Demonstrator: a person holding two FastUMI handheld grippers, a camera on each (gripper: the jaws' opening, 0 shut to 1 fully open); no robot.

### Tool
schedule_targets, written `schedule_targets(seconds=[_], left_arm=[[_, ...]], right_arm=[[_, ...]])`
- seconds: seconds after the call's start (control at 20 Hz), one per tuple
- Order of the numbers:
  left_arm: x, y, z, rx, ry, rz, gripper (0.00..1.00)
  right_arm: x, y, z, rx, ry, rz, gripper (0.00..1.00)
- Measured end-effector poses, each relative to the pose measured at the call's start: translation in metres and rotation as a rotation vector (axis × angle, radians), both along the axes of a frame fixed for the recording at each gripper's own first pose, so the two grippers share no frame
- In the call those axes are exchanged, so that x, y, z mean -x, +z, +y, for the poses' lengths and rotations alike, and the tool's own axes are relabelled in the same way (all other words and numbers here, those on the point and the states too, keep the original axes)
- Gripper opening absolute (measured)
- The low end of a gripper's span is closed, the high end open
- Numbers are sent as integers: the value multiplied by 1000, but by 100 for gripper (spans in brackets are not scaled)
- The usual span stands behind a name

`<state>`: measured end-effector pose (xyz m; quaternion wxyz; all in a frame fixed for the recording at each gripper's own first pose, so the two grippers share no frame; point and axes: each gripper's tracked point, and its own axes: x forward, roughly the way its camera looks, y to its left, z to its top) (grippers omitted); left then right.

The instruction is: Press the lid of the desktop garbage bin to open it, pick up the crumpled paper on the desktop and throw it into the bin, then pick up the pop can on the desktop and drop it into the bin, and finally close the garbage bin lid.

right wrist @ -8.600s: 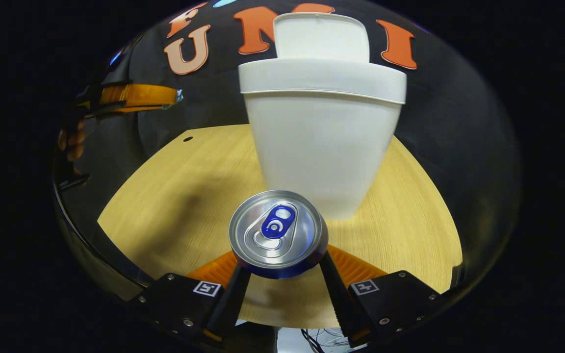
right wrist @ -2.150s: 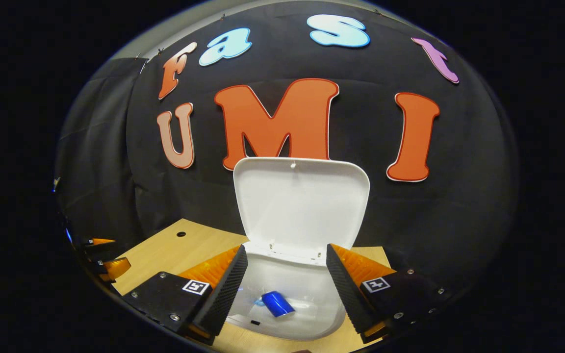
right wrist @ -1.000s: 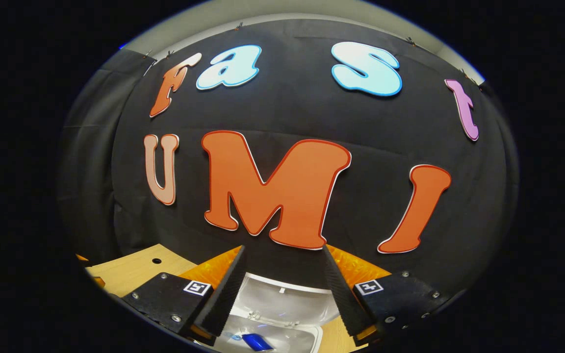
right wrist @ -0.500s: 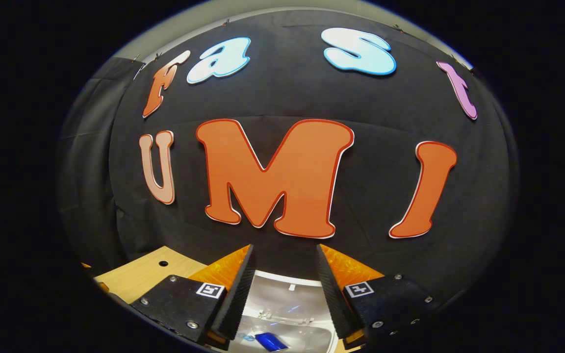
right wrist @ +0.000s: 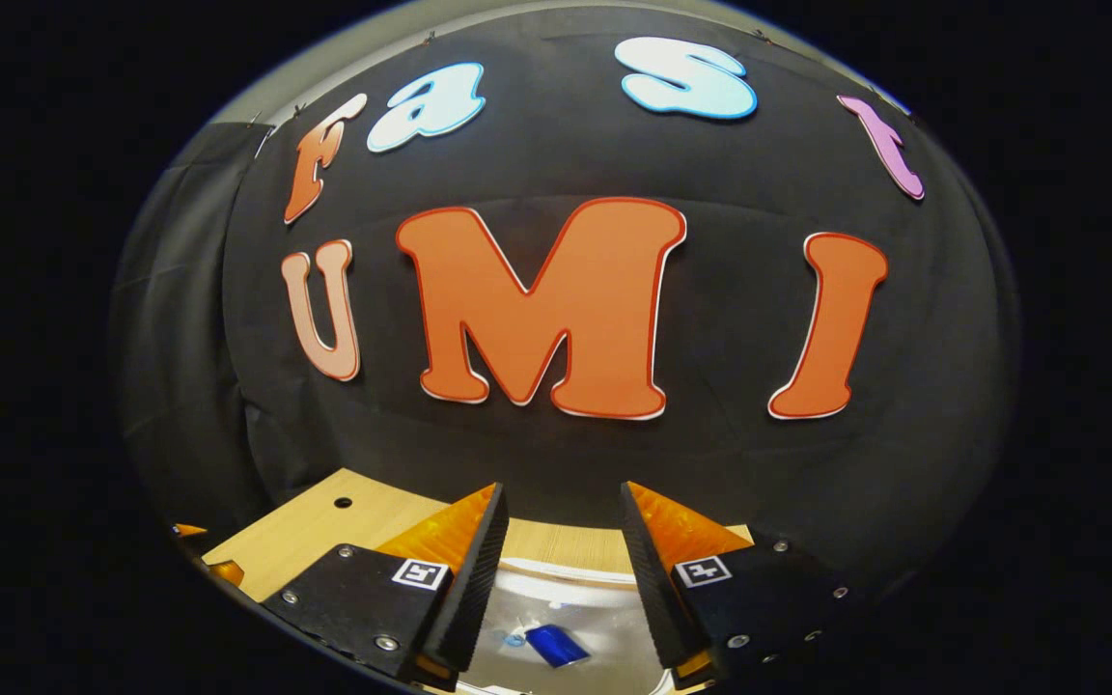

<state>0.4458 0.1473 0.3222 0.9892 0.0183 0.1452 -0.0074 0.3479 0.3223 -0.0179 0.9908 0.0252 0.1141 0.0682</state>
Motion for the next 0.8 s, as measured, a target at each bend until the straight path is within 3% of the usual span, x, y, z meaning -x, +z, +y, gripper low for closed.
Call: schedule_targets(seconds=[0.8], left_arm=[[-10, -5, -17, 2, -64, 21, 94]], right_arm=[[64, -99, 12, 6, 4, 221, 71]])
